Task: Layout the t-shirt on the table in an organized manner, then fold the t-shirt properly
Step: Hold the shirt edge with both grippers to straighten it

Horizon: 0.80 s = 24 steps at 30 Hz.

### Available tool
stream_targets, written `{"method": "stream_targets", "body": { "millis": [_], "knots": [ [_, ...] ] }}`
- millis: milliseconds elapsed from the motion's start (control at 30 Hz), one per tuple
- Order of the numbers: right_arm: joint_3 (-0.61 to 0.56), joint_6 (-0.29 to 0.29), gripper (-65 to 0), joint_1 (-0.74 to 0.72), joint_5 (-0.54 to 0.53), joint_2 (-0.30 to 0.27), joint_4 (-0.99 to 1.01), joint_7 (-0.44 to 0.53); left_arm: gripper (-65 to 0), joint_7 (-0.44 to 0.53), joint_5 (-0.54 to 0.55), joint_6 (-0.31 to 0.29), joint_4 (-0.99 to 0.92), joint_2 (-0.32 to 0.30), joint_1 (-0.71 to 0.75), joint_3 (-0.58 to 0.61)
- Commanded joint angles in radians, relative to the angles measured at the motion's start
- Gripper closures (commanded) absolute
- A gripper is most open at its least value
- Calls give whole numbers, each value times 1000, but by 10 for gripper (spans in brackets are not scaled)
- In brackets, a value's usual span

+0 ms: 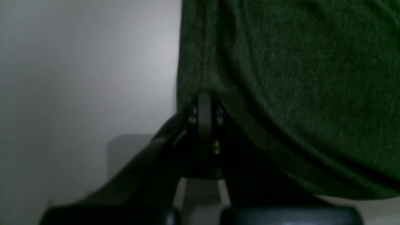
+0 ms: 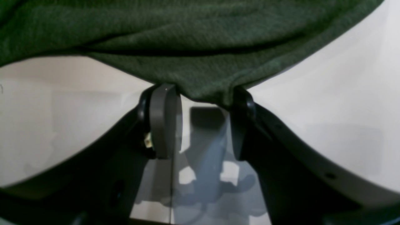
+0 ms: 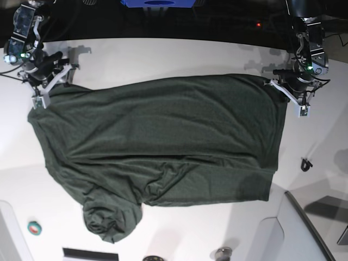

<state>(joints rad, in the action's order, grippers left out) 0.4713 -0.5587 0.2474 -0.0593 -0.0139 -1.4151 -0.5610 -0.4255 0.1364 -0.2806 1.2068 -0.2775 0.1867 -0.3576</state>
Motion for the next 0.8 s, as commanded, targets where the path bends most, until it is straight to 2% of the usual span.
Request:
{"method": "stream_targets", "body": {
  "millis": [0, 67, 133, 200, 333, 400, 600, 767],
  "knots": [
    [1, -10, -246, -6, -4, -8, -11, 9, 0, -37, -13, 4, -2, -9, 7, 1],
    [1, -10, -185, -12, -4, -8, -11, 9, 0, -37, -13, 4, -2, -7, 10, 1],
    [1, -10, -59, -13, -3, -8, -13, 9, 0, -37, -13, 4, -3, -7, 12, 1],
    [1, -10, -6, -13, -3, -8, -16, 5, 0, -37, -13, 4, -14, -7, 12, 1],
    [1, -10, -8, -9, -1, -33, -74, -86, 0, -32, -13, 5, -75, -9, -3, 1],
    [1, -11, -8, -7, -1, -41, -126, -149, 0, 12, -17, 5, -98, -9, 0, 1],
    [-3, -13, -8, -6, -1, -91, -283, -344, 0, 118, -179, 7, -190, 17, -10, -2],
    [-7, -13, -8, -6, -1, -126, -370, -477, 0, 132, -186, 7, -203, 22, -10, -8]
  ]
}}
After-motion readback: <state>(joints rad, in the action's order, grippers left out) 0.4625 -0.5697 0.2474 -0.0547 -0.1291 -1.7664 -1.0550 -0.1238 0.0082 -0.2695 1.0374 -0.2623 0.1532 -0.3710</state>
